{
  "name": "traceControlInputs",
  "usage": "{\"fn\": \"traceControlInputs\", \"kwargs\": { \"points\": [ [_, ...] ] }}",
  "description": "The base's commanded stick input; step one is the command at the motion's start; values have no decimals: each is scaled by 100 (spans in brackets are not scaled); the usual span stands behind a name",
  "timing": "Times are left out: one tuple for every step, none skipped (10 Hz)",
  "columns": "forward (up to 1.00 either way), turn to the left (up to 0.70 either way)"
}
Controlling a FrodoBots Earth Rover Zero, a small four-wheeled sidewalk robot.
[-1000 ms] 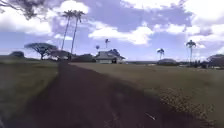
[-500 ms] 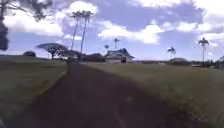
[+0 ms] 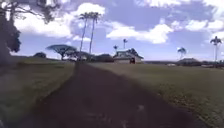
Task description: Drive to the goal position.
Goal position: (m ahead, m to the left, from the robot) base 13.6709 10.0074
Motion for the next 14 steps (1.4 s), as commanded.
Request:
{"fn": "traceControlInputs", "kwargs": {
  "points": [
    [50,0],
    [50,0],
    [50,0],
    [50,0],
    [50,16],
    [50,50],
    [50,50],
    [50,50],
    [50,50],
    [50,50],
    [50,50],
    [50,50],
    [50,50],
    [50,50]
  ]
}}
